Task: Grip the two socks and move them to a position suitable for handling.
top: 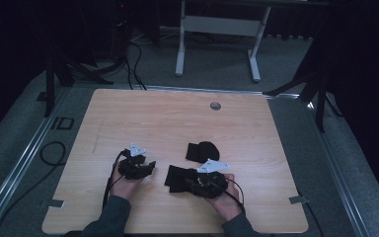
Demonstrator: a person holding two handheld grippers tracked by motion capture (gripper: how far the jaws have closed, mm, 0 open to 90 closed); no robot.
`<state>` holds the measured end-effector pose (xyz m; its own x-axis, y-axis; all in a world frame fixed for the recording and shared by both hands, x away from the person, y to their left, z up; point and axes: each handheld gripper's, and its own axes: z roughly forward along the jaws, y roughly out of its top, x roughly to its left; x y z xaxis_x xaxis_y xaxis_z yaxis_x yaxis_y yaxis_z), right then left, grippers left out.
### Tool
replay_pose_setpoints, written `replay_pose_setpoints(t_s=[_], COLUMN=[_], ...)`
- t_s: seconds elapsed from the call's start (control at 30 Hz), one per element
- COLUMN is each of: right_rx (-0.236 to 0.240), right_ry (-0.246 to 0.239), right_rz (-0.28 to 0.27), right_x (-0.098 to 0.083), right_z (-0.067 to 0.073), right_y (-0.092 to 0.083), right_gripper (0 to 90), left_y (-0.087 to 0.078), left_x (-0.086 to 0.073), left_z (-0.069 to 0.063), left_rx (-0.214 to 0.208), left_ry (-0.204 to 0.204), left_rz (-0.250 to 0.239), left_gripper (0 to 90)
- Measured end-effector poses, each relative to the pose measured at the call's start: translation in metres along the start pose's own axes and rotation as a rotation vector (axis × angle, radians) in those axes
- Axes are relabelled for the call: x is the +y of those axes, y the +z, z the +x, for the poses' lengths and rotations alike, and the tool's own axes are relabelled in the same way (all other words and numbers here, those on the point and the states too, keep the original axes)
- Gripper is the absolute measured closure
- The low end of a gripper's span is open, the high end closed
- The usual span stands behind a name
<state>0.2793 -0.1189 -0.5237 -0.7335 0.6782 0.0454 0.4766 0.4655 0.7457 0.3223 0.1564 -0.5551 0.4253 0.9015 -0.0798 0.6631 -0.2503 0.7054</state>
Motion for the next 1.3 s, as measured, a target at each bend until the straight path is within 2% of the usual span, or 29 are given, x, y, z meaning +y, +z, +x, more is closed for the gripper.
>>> replay_pose_setpoints(t_s=[0.33, 0.43, 0.47, 0.57, 0.6, 0.8, 1.03, 1.1, 1.2, 1.3], right_rx=[0.045, 0.037, 0.034, 0.037, 0.035, 0.028, 0.013, 0.005, -0.008, -0.022], right_ry=[-0.004, -0.007, -0.002, 0.012, 0.010, 0.007, 0.008, 0.013, 0.027, 0.044], right_rz=[0.013, 0.023, 0.027, 0.007, -0.017, -0.069, -0.085, -0.093, -0.106, -0.114], right_x=[0.001, 0.001, 0.000, -0.002, -0.001, 0.005, 0.008, 0.008, 0.008, 0.008], right_z=[0.013, 0.014, 0.014, 0.011, 0.011, 0.010, 0.005, 0.002, -0.003, -0.011], right_y=[0.013, 0.017, 0.019, 0.019, 0.015, -0.002, -0.014, -0.018, -0.025, -0.031], right_gripper=[51.0, 54.1, 56.9, 77.9, 85.8, 87.4, 87.5, 87.6, 87.6, 87.7], left_y=[0.001, 0.001, 0.001, 0.000, 0.000, -0.004, -0.008, -0.009, -0.011, -0.011], left_x=[0.000, 0.000, 0.000, 0.000, 0.000, 0.001, 0.002, 0.002, 0.002, 0.002], left_z=[-0.002, -0.002, -0.002, -0.003, -0.003, -0.005, -0.016, -0.019, -0.027, -0.034], left_rx=[0.000, 0.000, -0.001, -0.004, -0.004, -0.016, -0.049, -0.062, -0.104, -0.120], left_ry=[0.003, 0.007, 0.008, 0.010, 0.010, 0.014, 0.043, 0.050, 0.070, 0.092], left_rz=[-0.001, 0.000, 0.000, -0.002, -0.002, -0.012, -0.027, -0.029, -0.036, -0.039], left_gripper=[52.7, 52.6, 52.7, 52.6, 52.7, 52.8, 54.4, 55.1, 57.1, 60.1])
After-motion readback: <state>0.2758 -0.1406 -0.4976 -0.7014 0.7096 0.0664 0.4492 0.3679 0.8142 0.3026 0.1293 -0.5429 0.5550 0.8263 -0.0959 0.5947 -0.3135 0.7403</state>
